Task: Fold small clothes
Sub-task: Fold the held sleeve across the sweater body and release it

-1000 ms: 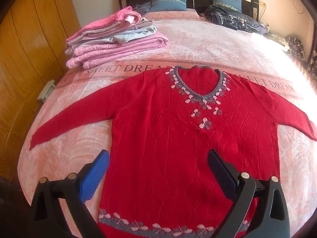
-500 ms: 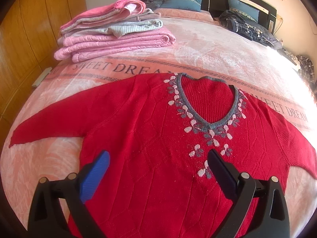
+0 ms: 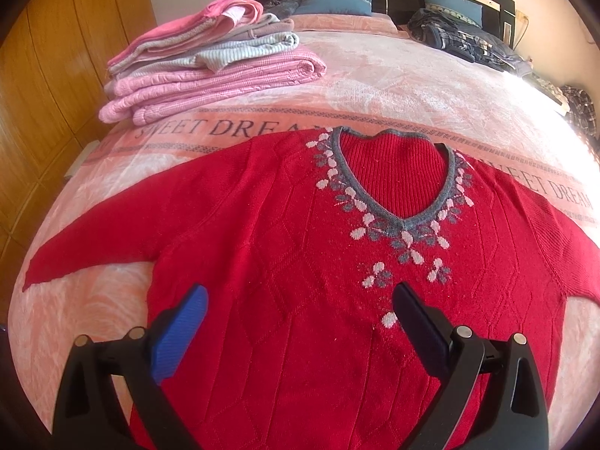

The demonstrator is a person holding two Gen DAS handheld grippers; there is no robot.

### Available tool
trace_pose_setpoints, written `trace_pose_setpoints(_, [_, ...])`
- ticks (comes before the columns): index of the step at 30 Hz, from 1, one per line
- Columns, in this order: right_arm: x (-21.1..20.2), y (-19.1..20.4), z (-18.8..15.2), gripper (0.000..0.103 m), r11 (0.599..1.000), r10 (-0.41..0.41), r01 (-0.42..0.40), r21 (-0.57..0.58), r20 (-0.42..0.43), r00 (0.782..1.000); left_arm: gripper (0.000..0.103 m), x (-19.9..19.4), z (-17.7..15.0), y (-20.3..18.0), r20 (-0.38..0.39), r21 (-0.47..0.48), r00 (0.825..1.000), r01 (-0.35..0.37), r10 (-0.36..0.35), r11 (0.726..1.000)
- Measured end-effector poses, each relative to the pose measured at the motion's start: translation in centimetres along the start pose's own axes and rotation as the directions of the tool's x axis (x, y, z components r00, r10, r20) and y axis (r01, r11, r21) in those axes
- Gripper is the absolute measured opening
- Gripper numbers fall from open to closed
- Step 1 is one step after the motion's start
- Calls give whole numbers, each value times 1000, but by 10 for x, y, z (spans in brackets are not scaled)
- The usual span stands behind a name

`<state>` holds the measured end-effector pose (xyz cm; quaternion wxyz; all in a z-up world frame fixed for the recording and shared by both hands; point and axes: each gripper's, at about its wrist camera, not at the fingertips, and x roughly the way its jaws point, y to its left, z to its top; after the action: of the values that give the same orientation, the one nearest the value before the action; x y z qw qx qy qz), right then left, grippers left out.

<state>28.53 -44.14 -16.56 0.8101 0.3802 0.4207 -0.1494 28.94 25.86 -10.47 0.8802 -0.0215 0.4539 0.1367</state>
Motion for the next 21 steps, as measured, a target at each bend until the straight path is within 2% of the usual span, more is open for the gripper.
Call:
trace_pose_setpoints(5, [-6, 79, -17, 3, 975, 84, -91, -202, -46, 995, 99, -5, 5, 11, 9, -25, 1000, 5, -5, 1000])
trace_pose_setpoints(11, [11, 206, -88, 3, 871, 130, -195, -450, -172, 976, 99, -3, 10, 29, 13, -54, 1000, -7, 8, 998])
trace_pose_setpoints(16, [41, 288, -156, 3, 797, 155, -300, -524, -302, 941, 99, 5, 12, 48, -7, -99, 1000, -10, 10, 995])
trace_pose_setpoints(21, [60, 347, -217, 3, 726, 156, -368, -581, -382, 911, 99, 8, 14, 58, -13, -116, 1000, 20, -22, 993])
